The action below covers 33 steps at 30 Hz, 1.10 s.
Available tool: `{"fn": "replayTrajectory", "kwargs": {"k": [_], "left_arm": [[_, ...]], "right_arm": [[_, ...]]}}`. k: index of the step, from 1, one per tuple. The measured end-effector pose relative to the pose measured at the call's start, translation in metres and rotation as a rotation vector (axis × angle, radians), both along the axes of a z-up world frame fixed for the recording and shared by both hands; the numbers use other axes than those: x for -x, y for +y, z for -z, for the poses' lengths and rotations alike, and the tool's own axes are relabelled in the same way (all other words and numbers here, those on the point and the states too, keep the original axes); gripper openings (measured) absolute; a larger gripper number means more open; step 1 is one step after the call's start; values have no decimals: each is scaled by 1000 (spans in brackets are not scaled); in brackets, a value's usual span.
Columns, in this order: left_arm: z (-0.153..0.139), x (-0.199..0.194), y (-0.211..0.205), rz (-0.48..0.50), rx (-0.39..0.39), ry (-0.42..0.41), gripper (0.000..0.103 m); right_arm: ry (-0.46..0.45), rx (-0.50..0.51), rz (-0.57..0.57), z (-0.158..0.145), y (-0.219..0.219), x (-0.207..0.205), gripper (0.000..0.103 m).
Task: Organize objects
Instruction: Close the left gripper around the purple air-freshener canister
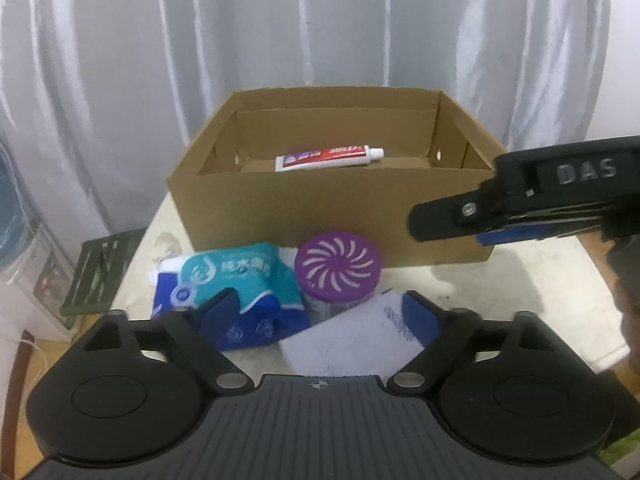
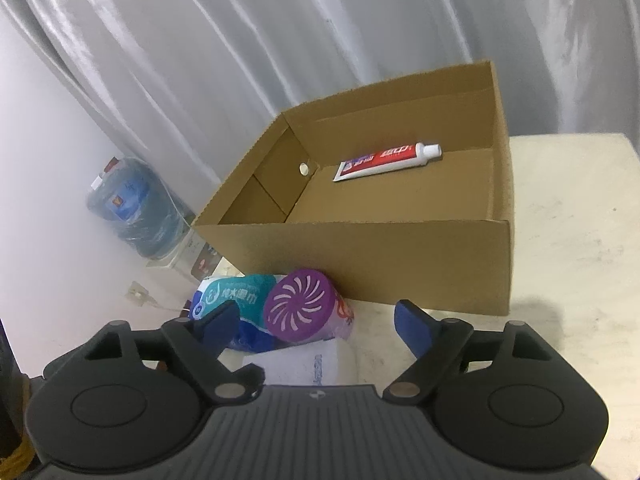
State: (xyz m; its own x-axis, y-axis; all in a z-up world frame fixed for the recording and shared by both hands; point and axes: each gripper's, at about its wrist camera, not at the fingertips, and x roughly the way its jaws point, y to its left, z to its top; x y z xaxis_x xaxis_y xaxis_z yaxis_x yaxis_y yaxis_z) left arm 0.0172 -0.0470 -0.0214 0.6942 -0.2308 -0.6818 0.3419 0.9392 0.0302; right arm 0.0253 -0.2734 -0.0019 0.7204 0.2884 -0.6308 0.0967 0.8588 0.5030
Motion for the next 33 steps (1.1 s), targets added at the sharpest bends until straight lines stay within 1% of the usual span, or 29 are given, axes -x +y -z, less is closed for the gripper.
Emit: {"fn": "replayTrajectory", "kwargs": {"k": [2, 5, 9, 13, 14, 17, 19, 23, 26, 28, 30, 31, 33], "left_arm": [[3, -7, -4, 11, -10, 5, 78], [8, -16, -12, 28, -42, 13, 75], [15, -28, -20, 61, -74, 42, 75], [23, -42, -25, 74, -87, 98, 75], [25, -46, -25, 75, -83, 116, 75], [29, -54, -28, 76, -61, 152, 75], [31, -57, -31, 76, -69, 164, 75], [32, -62, -33, 72, -74, 173, 77], [33, -69, -30, 46, -46, 217, 78], [34, -74, -27, 25, -21, 238, 76], [35, -75, -26, 10, -6, 241, 69], [35, -75, -25, 4, -4, 233, 69], [35, -75, -25, 0, 4, 226, 69]], "right_arm": [[16, -15, 3, 7, -3, -8, 77], [38, -52, 7, 18, -6, -18, 72], [58, -86, 9, 30, -7, -30, 69], [77, -110, 16, 41, -11, -42, 62], [84, -115, 17, 43, -11, -44, 57], [102, -124, 13, 47, -12, -50, 52], [109, -130, 9, 50, -13, -52, 51], [126, -155, 2, 58, -14, -58, 50], [149, -192, -9, 64, -14, -62, 47], [155, -207, -23, 65, -13, -65, 45], [159, -212, -42, 64, -10, -69, 42], [160, -222, -53, 64, -9, -70, 40], [157, -197, -54, 61, -4, -71, 40]]}}
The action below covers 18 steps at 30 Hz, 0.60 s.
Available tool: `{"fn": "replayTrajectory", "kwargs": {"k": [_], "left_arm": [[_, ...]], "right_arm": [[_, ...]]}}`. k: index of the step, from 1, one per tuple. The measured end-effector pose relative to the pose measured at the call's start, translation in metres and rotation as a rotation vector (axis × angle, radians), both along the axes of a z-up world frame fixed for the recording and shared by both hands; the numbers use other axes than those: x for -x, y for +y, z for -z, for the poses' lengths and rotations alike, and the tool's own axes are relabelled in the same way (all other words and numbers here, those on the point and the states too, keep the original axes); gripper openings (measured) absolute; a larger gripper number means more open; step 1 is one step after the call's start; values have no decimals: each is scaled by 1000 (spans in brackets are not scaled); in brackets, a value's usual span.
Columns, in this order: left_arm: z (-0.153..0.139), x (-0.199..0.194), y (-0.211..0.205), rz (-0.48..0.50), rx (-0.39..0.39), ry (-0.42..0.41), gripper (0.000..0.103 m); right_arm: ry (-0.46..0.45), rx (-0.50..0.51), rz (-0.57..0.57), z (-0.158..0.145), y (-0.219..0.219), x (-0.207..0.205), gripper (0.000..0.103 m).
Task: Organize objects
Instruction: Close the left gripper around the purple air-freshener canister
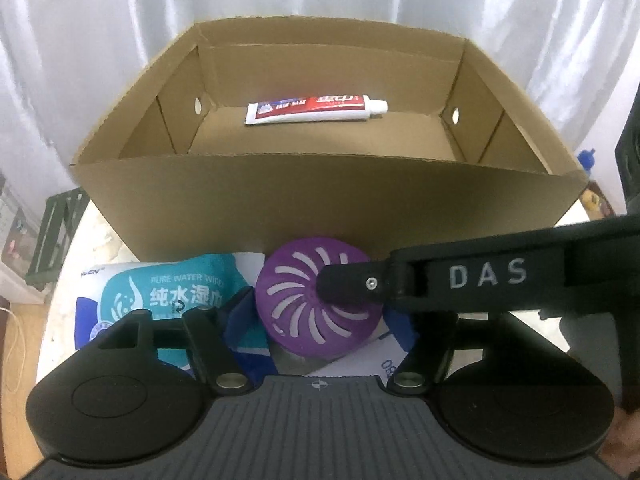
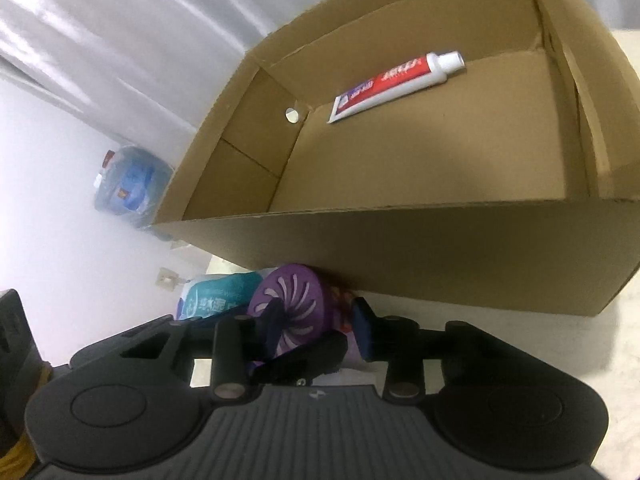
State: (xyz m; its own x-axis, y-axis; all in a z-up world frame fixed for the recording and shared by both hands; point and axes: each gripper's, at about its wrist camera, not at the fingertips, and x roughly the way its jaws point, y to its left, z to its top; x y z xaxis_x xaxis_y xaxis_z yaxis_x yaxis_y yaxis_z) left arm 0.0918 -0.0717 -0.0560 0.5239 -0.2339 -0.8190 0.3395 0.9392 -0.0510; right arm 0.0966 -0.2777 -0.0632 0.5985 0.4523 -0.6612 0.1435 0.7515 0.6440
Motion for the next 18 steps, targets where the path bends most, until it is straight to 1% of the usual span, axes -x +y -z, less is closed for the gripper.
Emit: {"fn": "replayTrajectory", "kwargs": {"k": [5, 12, 18], "left_arm": [[-8, 6, 0, 0, 11, -44, 69], [-28, 20, 1, -17, 39, -117, 69], [-52, 49, 2, -39, 38, -174, 69]], "right_arm": [[-14, 12, 8, -9, 1, 4, 40], [-64, 38, 15, -34, 3, 12, 40], [-100, 38, 3, -58, 8, 29, 40]]}}
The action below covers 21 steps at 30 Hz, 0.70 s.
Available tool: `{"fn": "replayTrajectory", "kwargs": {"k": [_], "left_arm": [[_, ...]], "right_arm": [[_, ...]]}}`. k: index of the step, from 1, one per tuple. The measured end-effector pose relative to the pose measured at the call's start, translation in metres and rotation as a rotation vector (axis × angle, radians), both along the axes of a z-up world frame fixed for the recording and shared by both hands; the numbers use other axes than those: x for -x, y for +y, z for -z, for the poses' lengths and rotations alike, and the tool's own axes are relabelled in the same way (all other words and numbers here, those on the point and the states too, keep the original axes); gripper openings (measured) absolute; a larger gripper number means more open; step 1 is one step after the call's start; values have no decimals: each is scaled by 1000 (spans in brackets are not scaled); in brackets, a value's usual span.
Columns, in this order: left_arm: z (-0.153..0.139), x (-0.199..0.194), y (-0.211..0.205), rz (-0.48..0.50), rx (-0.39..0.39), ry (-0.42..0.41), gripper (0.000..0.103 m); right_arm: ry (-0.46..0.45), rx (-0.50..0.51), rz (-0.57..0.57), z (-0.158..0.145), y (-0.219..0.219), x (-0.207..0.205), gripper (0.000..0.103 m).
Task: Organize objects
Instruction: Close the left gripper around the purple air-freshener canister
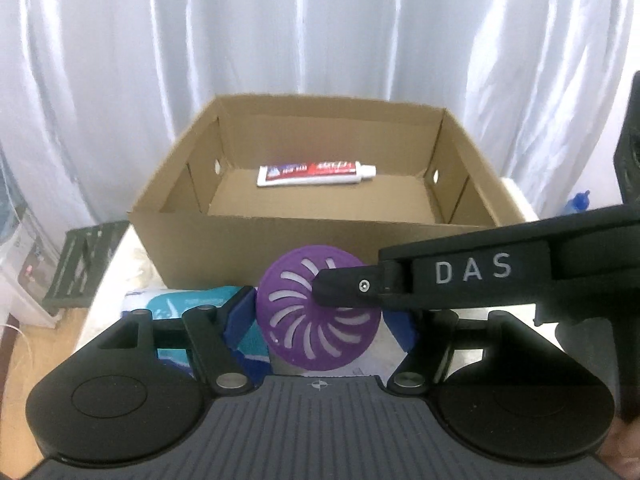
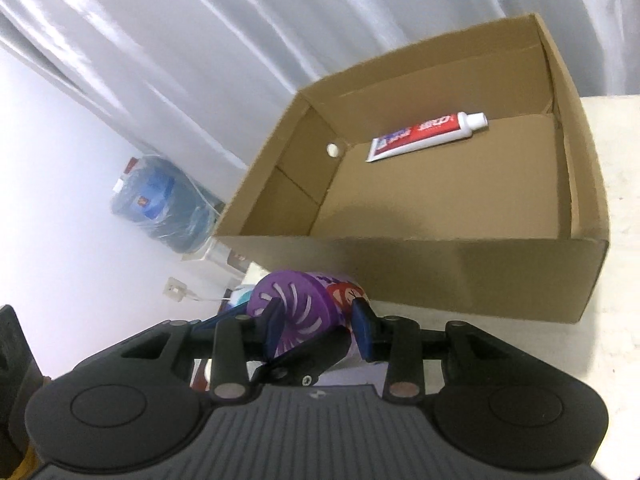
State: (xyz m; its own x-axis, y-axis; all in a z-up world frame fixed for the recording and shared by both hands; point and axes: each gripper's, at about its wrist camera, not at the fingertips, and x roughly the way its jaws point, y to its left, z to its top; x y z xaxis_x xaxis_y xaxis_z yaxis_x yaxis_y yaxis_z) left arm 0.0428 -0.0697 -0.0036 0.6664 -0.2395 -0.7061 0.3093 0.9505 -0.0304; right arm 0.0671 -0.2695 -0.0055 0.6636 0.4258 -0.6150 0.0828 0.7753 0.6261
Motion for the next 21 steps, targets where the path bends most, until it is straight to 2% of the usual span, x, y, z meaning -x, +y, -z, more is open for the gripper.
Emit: {"fn": "replayTrajectory", "kwargs": {"k": [8, 13, 21], "left_arm": [[-7, 35, 6, -24, 18, -16, 69], [8, 40, 8, -31, 43, 33, 69], [24, 36, 18, -30, 94, 51, 71]], "right_arm": [[-1, 25, -53, -15, 17, 29, 40], [45, 27, -49, -3, 21, 39, 40], [72, 30, -26, 11, 20, 39, 40]]}}
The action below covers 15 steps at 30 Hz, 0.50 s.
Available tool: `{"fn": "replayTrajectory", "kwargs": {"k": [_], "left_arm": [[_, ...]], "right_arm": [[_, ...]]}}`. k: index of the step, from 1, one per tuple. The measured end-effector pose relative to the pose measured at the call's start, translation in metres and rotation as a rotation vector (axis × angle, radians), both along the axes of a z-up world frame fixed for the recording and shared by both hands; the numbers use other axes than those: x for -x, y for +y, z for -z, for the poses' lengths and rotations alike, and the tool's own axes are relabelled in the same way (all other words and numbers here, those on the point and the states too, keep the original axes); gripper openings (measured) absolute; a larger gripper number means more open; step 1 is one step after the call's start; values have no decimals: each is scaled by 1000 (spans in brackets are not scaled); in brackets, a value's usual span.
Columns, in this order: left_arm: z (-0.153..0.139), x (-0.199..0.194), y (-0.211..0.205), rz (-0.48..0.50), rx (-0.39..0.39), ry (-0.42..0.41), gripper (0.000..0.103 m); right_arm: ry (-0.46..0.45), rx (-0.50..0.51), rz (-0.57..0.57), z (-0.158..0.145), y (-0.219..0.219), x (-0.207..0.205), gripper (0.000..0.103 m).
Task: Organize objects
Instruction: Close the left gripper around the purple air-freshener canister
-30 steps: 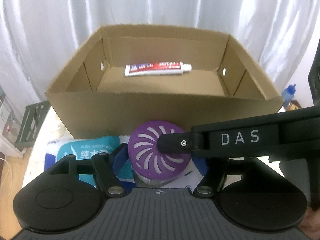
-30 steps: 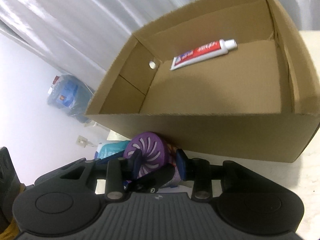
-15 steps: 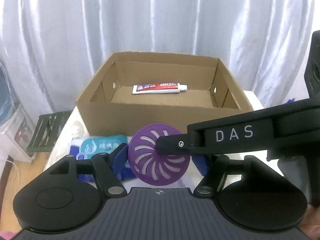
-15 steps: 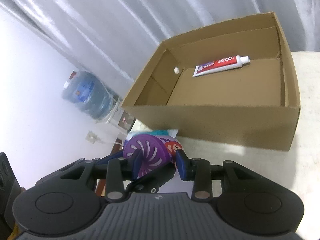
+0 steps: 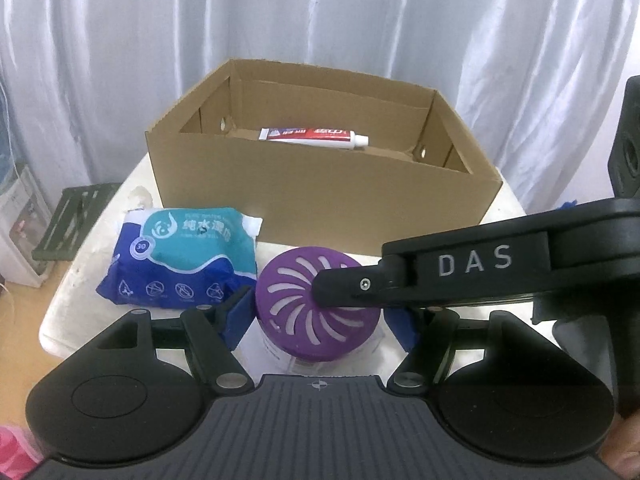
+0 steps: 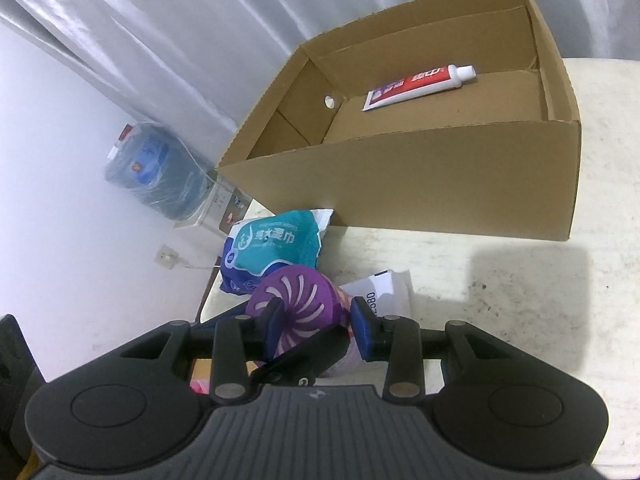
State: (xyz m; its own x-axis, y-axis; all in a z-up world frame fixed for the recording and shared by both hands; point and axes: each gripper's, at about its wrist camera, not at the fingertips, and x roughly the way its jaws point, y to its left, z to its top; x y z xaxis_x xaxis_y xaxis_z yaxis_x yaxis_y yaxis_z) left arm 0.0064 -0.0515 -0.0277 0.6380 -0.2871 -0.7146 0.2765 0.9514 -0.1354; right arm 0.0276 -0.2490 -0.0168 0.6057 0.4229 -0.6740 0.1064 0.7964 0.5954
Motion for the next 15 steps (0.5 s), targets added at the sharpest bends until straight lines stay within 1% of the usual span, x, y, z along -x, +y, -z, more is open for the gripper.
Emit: {"fn": "replayTrajectory", "kwargs": {"k": [1, 2, 3, 5, 7, 10, 12, 15], "left_arm": [[1, -1, 1, 0, 4, 2, 72], [2, 0, 3, -1, 10, 5, 76], [2, 1, 4, -3, 14, 7, 83], [3, 5, 7, 2, 15, 0, 89], [6, 9, 9, 21, -1, -3, 91], [12, 11, 11, 47, -33, 13, 90], [14, 11, 10, 67, -42, 24, 83], [19, 10, 7, 88, -57, 39, 75]], "right_arm": [[2, 0, -1, 0, 0, 0, 40], [3, -2, -2, 0, 0, -1, 40], [3, 0, 1, 0, 0, -1, 40], [4, -2, 0, 0, 0, -1, 40], [8, -9, 2, 1, 0, -2, 40], [12, -19, 3, 3, -1, -2, 40], [14, -25, 4, 3, -2, -2, 40], [19, -34, 5, 4, -3, -4, 40]]}}
